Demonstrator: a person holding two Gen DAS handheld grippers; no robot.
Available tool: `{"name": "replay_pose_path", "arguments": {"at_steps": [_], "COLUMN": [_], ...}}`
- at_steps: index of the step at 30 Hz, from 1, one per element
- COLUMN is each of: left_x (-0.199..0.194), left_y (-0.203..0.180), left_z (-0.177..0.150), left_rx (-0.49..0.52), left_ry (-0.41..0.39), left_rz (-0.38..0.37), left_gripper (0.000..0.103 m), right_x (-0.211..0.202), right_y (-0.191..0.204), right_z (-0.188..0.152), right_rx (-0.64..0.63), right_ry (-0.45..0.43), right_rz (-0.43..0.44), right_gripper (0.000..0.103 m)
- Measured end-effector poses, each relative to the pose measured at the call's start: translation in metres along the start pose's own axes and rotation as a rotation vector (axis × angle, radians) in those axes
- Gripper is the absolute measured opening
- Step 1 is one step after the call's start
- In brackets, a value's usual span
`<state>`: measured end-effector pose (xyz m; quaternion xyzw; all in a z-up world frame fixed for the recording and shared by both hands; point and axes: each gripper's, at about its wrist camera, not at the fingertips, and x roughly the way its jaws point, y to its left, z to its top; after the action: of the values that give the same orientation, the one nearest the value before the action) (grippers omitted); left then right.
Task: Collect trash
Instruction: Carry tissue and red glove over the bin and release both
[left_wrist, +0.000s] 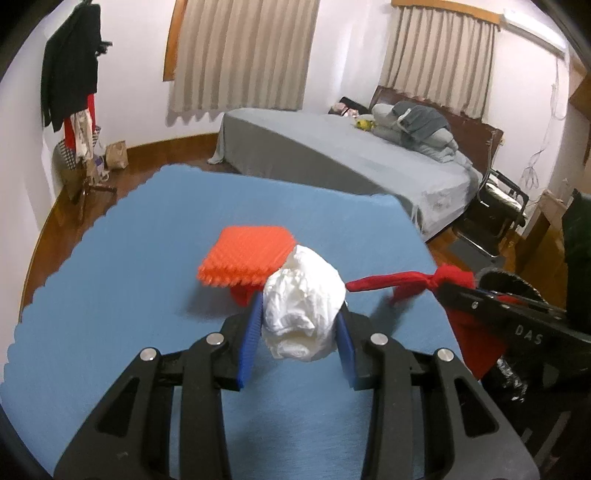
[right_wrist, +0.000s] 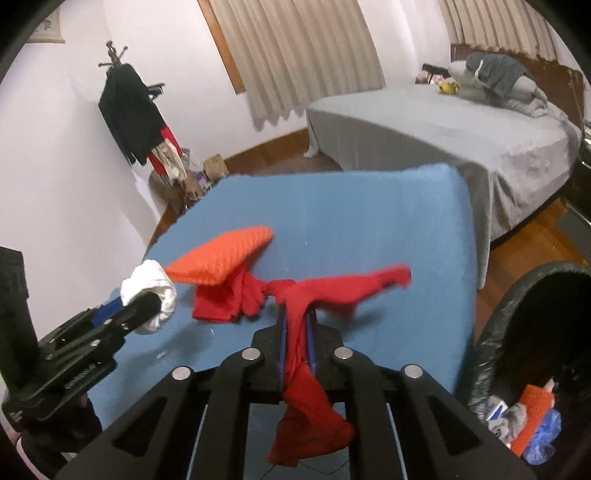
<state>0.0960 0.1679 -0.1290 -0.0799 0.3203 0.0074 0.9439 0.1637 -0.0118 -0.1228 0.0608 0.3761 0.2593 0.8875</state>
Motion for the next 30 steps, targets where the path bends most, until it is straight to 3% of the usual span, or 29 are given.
{"name": "replay_pose_path", "arguments": {"at_steps": [15, 30], "left_x": [-0.033, -0.055], "left_y": [-0.051, -0.114], "left_z": [0.023, 0.025], "left_rx": [0.063, 0.128], "left_ry": [-0.069, -0.099], "left_rz": [-0.064, -0.165], "left_gripper": [0.036, 0.036], "right_x": [-0.062, -0.122], "right_y": [-0.001, -0.039], "right_z": [0.011, 0.005], "right_rx": [-0.008, 0.038], "right_ry": [-0.12, -0.213], "right_rz": [-0.008, -0.089], "right_gripper": [0.009, 0.009]}}
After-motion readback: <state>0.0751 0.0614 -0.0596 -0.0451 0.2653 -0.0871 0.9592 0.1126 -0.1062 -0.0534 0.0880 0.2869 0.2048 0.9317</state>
